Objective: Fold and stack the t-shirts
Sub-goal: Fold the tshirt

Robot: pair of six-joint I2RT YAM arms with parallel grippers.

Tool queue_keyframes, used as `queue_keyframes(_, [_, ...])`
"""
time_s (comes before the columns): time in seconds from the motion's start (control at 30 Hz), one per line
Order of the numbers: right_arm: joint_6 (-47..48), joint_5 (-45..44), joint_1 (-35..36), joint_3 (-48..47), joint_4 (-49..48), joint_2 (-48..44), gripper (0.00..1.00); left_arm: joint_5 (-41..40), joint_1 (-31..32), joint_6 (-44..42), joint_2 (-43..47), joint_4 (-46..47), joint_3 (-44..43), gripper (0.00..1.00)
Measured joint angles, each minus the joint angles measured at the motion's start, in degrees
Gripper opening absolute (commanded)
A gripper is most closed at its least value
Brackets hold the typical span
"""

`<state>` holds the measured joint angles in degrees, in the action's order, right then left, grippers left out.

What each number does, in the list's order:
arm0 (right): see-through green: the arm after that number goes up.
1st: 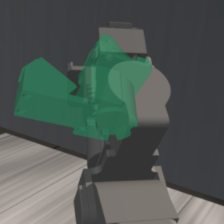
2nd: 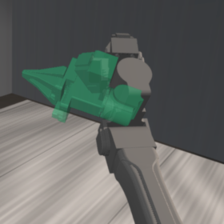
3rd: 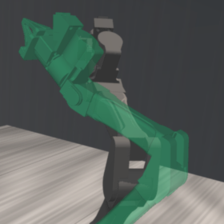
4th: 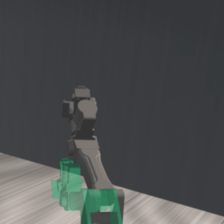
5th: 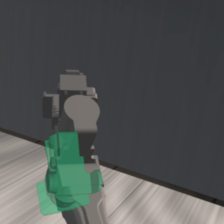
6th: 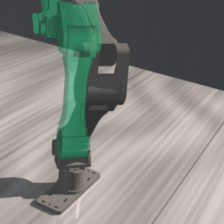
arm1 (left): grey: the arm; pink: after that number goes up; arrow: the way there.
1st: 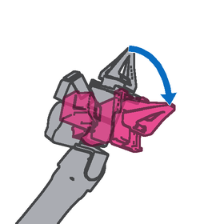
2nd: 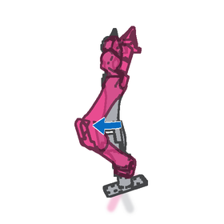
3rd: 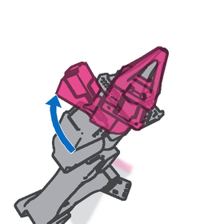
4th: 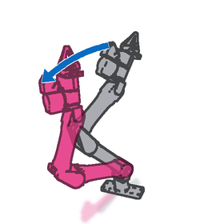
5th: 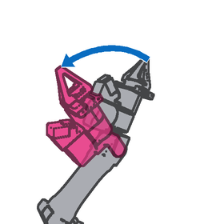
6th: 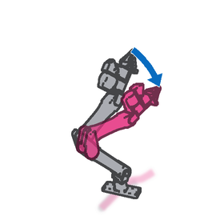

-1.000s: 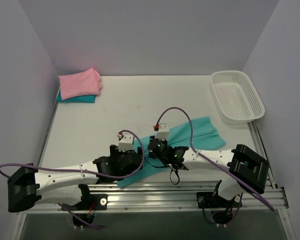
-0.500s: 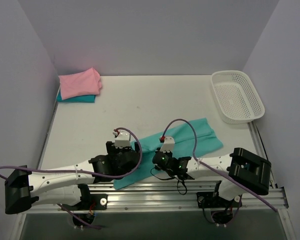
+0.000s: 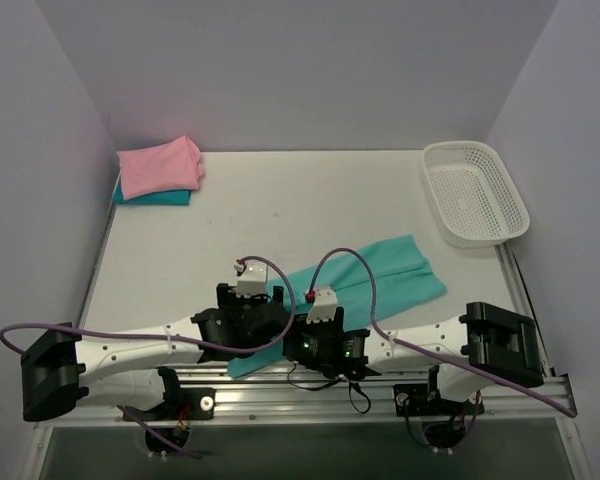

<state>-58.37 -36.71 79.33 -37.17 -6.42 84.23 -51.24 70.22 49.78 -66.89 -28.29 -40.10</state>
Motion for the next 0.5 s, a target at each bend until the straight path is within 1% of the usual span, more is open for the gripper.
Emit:
queue_keyframes(0.1, [-1.09,-3.23,3.21,-3.23,6.32,-2.69,0.84,-0.46,-0.20,0.20,-1.03,0.13,0.00,0.98])
queue_keyframes(0.23, [-2.21,-6.03,6.78,-7.45,10.01,-4.90,0.84,0.48,-0.13,0.81,-2.38,1.60,0.00,0.98])
queue_keyframes(0.4, [-2.03,-10.23,6.88,-8.28,12.90,-5.35,0.83,0.92,-0.13,1.97,-2.25,2.97,0.00,0.98])
queue_keyframes(0.5, [-1.05,-10.71,6.71,-8.24,12.87,-6.82,0.82,0.90,-0.20,3.17,-0.52,3.85,0.48,0.97])
